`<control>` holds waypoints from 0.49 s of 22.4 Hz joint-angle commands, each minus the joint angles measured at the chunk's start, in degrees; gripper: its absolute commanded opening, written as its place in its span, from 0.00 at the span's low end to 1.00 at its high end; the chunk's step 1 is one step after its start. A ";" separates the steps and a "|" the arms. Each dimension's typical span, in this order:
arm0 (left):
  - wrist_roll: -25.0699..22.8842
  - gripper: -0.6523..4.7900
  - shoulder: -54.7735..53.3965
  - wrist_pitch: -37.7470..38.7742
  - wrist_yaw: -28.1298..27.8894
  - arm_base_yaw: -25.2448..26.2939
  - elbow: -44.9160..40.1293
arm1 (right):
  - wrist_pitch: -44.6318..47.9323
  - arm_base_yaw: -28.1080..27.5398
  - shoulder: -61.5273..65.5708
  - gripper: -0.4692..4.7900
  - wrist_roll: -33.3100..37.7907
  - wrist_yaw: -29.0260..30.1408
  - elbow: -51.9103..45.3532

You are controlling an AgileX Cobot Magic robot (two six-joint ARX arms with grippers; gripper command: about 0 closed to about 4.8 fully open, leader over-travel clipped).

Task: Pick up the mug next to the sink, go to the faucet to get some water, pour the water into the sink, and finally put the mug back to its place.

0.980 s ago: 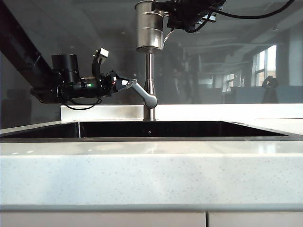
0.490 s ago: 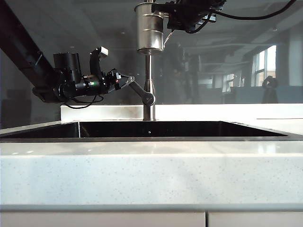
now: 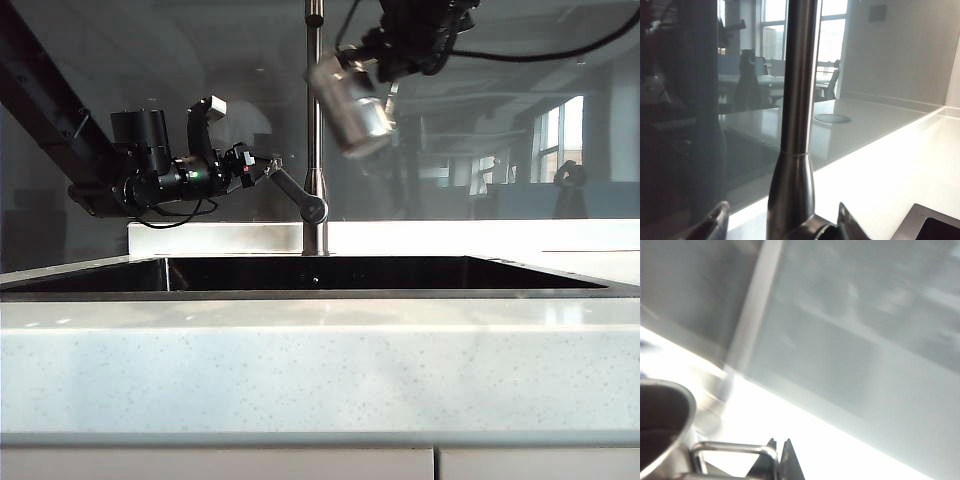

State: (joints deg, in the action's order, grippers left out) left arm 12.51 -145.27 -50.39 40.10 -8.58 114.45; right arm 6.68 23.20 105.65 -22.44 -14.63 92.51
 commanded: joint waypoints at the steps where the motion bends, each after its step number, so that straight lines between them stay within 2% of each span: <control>1: -0.09 0.61 0.24 0.59 -2.82 0.61 0.20 | 2.14 0.04 -2.60 0.09 -15.91 -5.40 0.59; 2: -0.09 0.61 0.24 0.59 -2.84 0.61 0.20 | 2.16 0.04 -2.89 0.09 -20.00 -5.42 0.59; 3: -0.09 0.61 0.24 0.57 -2.82 0.61 0.22 | 2.29 0.09 -3.21 0.09 -27.50 -5.42 0.59; 8: -0.09 0.61 0.24 0.59 -2.82 0.59 0.20 | 3.74 0.96 -3.48 0.09 -48.61 -9.77 0.59; 11: -0.09 0.61 0.24 0.59 -2.82 0.61 0.20 | 6.03 1.90 -3.50 0.11 -57.33 -11.26 0.59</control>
State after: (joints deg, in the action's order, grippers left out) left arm 12.53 -145.27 -50.57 39.86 -8.58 114.45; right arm 7.35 24.60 103.13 -73.34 -25.19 92.44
